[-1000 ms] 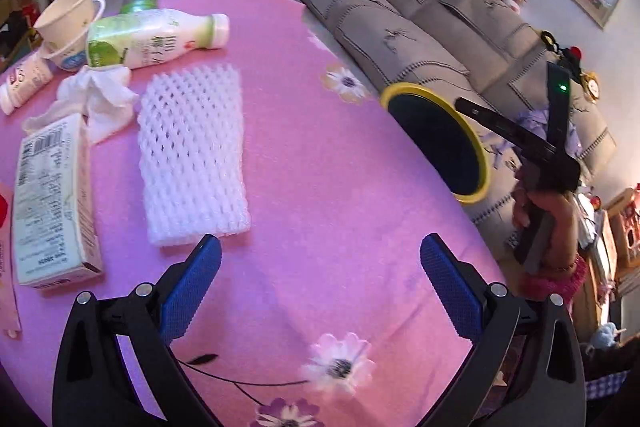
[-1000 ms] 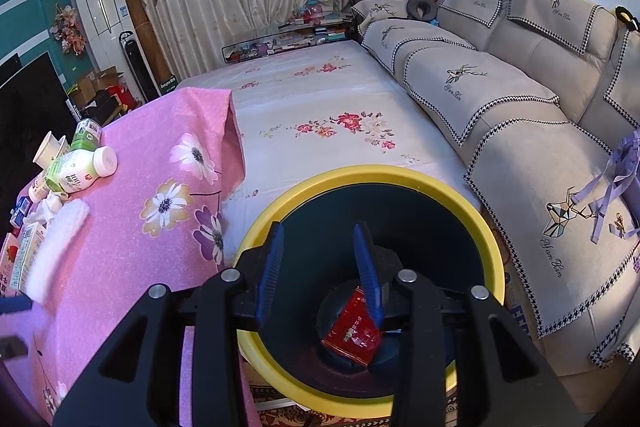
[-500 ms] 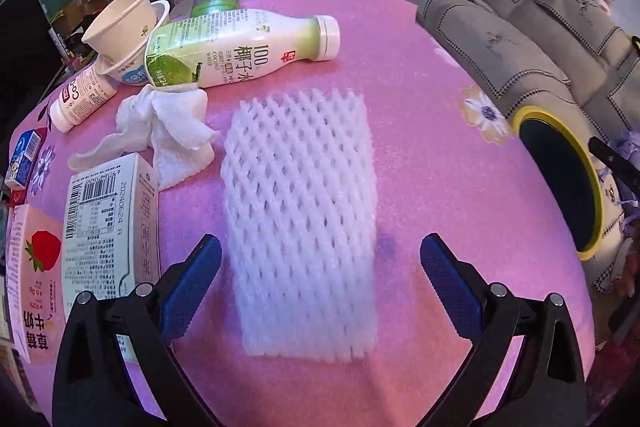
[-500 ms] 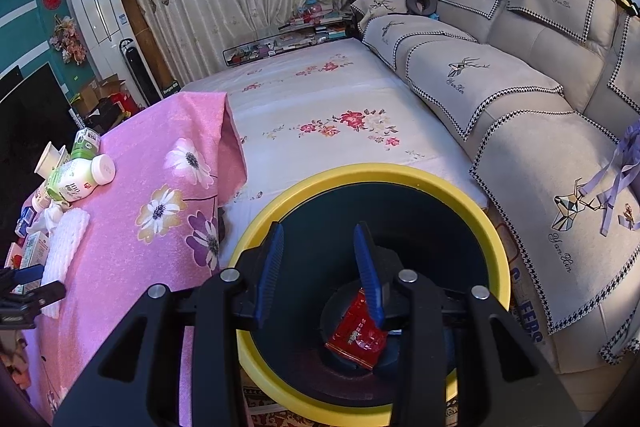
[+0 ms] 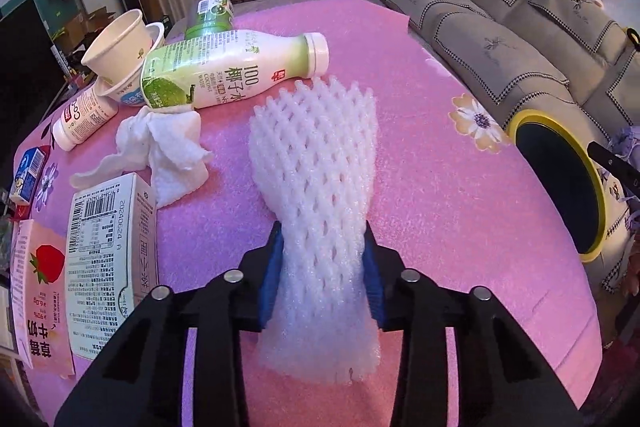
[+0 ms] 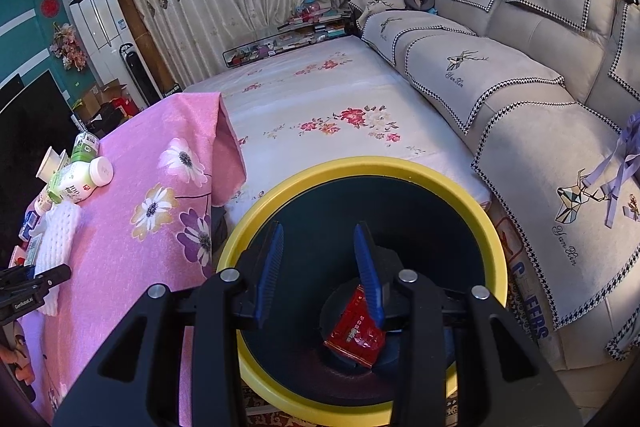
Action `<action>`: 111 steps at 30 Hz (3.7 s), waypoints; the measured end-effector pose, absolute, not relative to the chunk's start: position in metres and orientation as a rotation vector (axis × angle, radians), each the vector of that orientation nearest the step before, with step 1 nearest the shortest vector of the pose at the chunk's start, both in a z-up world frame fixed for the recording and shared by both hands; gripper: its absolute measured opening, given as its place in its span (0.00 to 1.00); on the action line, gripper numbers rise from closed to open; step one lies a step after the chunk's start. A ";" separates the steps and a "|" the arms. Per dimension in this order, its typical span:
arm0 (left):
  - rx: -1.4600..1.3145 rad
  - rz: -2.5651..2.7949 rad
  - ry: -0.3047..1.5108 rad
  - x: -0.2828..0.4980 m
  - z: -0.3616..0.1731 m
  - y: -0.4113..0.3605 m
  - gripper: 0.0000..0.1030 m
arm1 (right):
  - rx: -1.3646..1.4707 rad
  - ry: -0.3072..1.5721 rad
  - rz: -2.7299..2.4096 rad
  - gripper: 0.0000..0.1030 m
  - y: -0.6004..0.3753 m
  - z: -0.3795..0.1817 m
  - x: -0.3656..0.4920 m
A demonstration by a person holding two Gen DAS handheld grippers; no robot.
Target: Collect trash
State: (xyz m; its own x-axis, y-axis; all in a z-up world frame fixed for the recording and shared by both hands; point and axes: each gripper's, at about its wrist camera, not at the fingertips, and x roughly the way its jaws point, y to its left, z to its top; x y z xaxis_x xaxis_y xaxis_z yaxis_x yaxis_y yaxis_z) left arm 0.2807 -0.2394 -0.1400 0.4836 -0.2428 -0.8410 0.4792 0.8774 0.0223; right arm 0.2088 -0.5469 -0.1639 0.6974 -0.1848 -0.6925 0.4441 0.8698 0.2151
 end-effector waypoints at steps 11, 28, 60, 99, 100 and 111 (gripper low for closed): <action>0.289 -0.663 0.916 0.225 -0.093 -0.304 0.27 | 0.394 0.668 -0.409 0.34 -0.562 -0.150 0.167; 0.438 -0.930 0.997 0.199 -0.130 -0.520 0.32 | 0.440 0.638 -0.563 0.35 -0.621 -0.150 0.085; 0.208 -0.669 0.755 0.167 -0.058 -0.326 0.95 | 0.361 0.623 -0.472 0.47 -0.558 -0.124 0.109; -0.138 -0.059 0.612 0.125 -0.062 0.074 0.95 | 0.058 0.823 0.080 0.82 -0.139 -0.150 0.297; -0.141 -0.061 0.616 0.126 -0.064 0.075 0.95 | 0.058 0.834 0.060 0.82 -0.138 -0.153 0.300; -0.166 -0.075 0.643 0.129 -0.076 0.078 0.95 | 0.067 0.893 0.021 0.70 -0.131 -0.175 0.326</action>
